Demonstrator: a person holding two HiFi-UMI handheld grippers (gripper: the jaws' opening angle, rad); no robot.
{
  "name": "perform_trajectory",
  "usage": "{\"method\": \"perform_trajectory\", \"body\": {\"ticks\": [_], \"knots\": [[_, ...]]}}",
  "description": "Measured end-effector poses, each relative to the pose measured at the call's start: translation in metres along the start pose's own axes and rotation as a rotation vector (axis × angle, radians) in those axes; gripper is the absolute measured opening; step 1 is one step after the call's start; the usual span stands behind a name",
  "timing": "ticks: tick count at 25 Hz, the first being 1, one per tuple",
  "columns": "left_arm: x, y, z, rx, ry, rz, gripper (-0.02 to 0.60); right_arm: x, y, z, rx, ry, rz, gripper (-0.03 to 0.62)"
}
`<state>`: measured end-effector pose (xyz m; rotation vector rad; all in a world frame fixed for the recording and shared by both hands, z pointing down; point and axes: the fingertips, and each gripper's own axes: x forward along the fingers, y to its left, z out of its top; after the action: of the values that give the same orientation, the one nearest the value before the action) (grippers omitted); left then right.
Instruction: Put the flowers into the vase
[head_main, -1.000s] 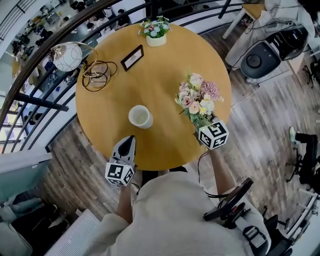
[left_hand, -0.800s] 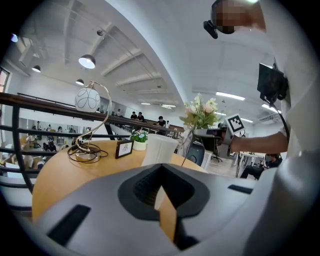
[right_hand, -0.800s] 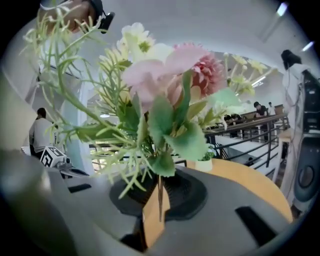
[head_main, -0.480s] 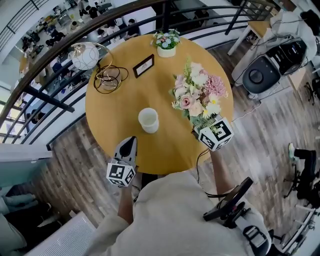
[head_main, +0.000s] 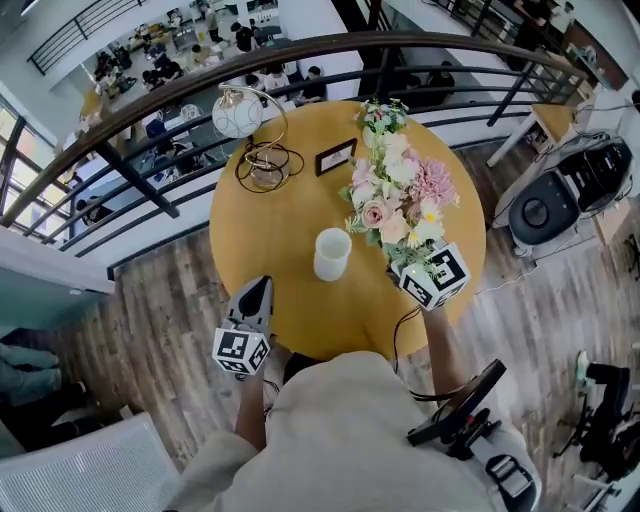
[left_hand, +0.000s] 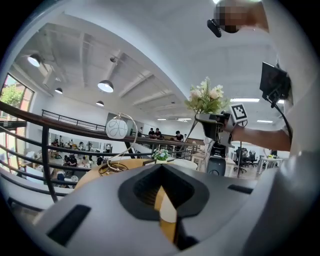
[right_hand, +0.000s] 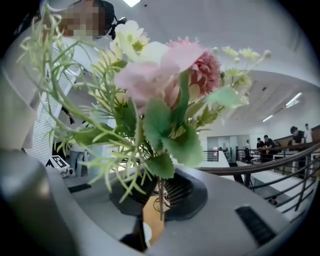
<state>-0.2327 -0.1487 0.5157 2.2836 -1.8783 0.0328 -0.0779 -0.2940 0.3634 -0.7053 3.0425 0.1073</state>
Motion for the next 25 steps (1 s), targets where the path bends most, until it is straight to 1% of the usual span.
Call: {"method": "perform_trajectory", "body": {"ticks": [3, 8, 11, 16, 19, 21, 22, 23, 24, 25], "knots": [[-0.006, 0.001, 0.000, -0.001, -0.011, 0.021, 0.006, 0.006, 0.013, 0.000, -0.004, 0.004, 0.046, 0.049], [-0.007, -0.001, -0.005, -0.018, -0.002, 0.029, 0.006, 0.008, 0.024, -0.017, 0.049, 0.032, 0.102, 0.049], [-0.008, -0.004, -0.013, -0.028, 0.013, 0.021, 0.006, 0.004, 0.033, -0.043, 0.084, 0.070, 0.115, 0.049], [-0.005, -0.008, -0.020, -0.034, 0.025, 0.005, 0.006, 0.005, 0.051, -0.089, 0.106, 0.152, 0.128, 0.051], [-0.005, -0.007, -0.021, -0.036, 0.031, 0.008, 0.006, 0.010, 0.055, -0.113, 0.118, 0.202, 0.118, 0.051], [-0.008, -0.003, -0.022, -0.036, 0.037, 0.017, 0.006, 0.013, 0.059, -0.123, 0.107, 0.235, 0.112, 0.060], [-0.011, -0.001, -0.024, -0.038, 0.039, 0.024, 0.006, 0.015, 0.061, -0.127, 0.095, 0.253, 0.115, 0.083], [-0.013, 0.002, -0.025, -0.039, 0.041, 0.030, 0.006, 0.017, 0.064, -0.132, 0.078, 0.275, 0.116, 0.134], [-0.014, 0.004, -0.026, -0.040, 0.043, 0.036, 0.006, 0.018, 0.065, -0.136, 0.058, 0.295, 0.114, 0.205], [-0.015, 0.006, -0.027, -0.040, 0.044, 0.041, 0.006, 0.019, 0.066, -0.140, 0.038, 0.311, 0.107, 0.256]]}}
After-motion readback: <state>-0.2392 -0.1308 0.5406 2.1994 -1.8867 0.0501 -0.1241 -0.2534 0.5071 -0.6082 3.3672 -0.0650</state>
